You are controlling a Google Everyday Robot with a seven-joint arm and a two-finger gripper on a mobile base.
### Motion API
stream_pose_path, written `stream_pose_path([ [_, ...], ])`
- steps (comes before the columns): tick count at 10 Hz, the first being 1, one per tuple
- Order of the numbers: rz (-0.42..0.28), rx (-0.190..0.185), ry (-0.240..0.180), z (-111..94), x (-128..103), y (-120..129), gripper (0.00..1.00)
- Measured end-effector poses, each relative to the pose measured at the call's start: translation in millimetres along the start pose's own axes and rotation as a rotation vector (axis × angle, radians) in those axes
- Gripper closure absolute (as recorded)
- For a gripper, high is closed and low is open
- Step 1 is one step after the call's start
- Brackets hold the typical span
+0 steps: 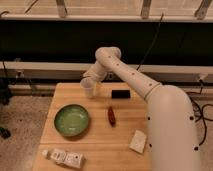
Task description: Place the ceramic cup in the ceramic bowl
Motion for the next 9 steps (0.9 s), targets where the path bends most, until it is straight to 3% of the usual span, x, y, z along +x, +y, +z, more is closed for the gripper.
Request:
stream_pose_path([
  [5, 0.016, -0.041, 0.04, 17, 11, 17, 0.2],
  [9, -0.014, -0.063, 0.084, 30, 10, 19, 0.2],
])
